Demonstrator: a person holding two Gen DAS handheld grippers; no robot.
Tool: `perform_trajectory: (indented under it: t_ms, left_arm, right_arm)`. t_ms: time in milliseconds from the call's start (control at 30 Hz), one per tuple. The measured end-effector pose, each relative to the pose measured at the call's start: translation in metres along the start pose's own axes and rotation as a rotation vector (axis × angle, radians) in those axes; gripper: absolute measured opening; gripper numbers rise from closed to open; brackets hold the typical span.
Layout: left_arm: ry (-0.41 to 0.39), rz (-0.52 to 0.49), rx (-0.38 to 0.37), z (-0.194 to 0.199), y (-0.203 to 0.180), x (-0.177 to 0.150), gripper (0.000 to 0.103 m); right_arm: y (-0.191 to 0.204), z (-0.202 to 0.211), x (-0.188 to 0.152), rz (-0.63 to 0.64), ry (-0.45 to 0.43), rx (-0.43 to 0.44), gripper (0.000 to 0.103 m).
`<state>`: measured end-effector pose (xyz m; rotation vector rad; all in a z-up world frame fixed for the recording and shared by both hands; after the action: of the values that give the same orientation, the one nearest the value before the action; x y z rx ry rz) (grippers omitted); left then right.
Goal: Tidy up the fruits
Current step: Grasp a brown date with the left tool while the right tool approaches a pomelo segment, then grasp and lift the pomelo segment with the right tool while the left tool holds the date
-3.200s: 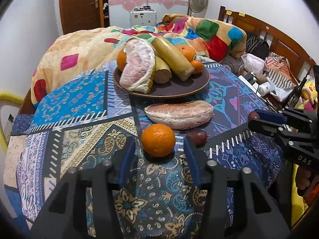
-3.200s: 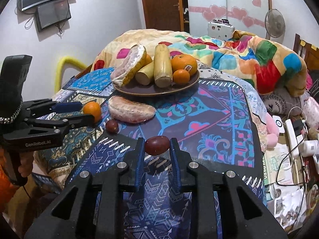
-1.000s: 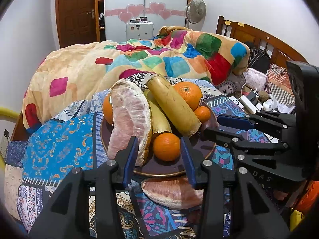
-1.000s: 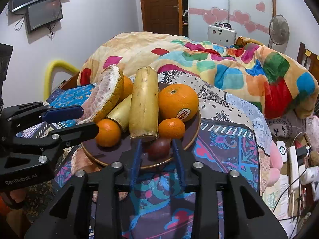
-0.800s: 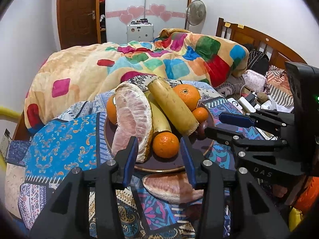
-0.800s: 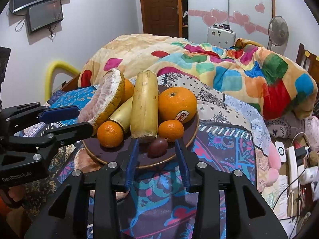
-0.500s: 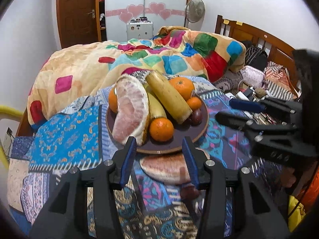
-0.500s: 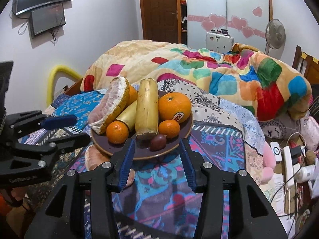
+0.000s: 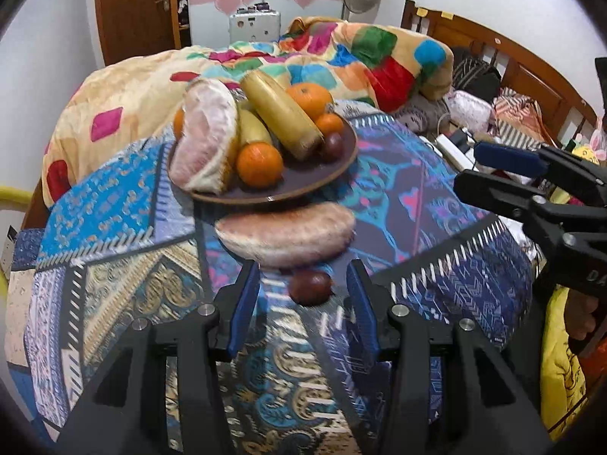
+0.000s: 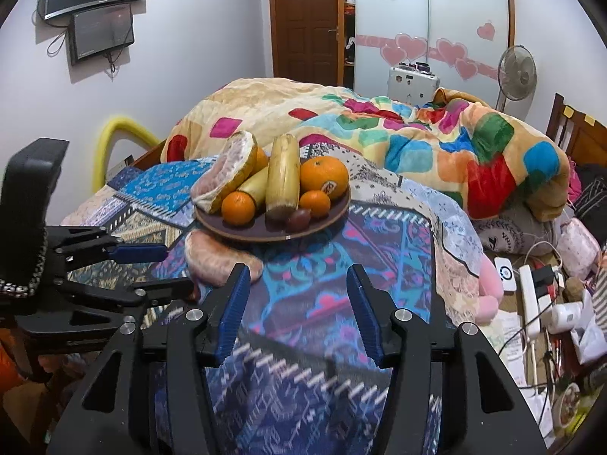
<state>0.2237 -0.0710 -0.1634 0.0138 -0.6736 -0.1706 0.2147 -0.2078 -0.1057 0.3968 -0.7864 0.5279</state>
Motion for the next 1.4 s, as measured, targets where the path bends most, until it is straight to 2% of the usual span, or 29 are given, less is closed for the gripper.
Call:
perform_trajectory:
  t_ms: [133, 267, 300, 367, 533, 1000, 1033, 1100, 1300, 1400]
  left_arm:
    - [0.022, -0.007, -0.005, -0.007, -0.007, -0.007, 0.047]
    - [0.03, 0.001, -0.011, -0.013, -0.009, -0.01, 0.046]
    - [0.024, 0.0, -0.009, -0.013, -0.008, -0.01, 0.044]
    - [0.016, -0.015, -0.016, -0.013, -0.01, -0.009, 0.029]
    - [-0.002, -0.036, -0.019, -0.012, -0.004, -0.01, 0.022]
    - [-0.025, 0.032, 0.049, 0.001, 0.067, -0.024, 0.021]
    - [-0.024, 0.034, 0.055, 0.001, 0.073, -0.026, 0.021]
    - [-0.027, 0.038, 0.059, 0.001, 0.078, -0.028, 0.021]
    - [-0.045, 0.053, 0.055, 0.003, 0.087, -0.028, 0.021]
    - [-0.052, 0.061, 0.048, 0.005, 0.088, -0.029, 0.021]
  right_arm:
    - [-0.001, 0.002, -0.009, 0.0, 0.01, 0.003, 0.055]
    - [0.0, -0.004, -0.015, 0.007, 0.03, 0.007, 0.055]
    - [0.0, -0.005, -0.016, 0.009, 0.034, 0.011, 0.055]
    - [0.001, -0.01, -0.017, 0.011, 0.04, 0.018, 0.055]
    - [0.007, -0.025, -0.017, 0.009, 0.056, 0.044, 0.055]
    - [0.034, -0.084, -0.005, 0.074, 0.18, 0.128, 0.055]
    - [0.035, -0.087, -0.003, 0.075, 0.188, 0.138, 0.062]
    - [0.036, -0.092, 0.0, 0.074, 0.197, 0.151, 0.066]
    - [0.045, -0.096, -0.003, 0.089, 0.241, 0.183, 0.067]
    - [0.054, -0.093, -0.009, 0.123, 0.246, 0.157, 0.067]
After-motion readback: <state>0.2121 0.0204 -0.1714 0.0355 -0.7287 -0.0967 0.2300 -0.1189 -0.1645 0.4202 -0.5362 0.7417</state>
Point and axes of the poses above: each gripper's, at about its wrist camera, not at the fingertips, and z roughly against the way its jaws point, y to its left, x to its top, the point moved 6 cm from there along -z, roughly the way its jaws point, and after that the axes turned 10 degrees about x, right-handed, at the moved point
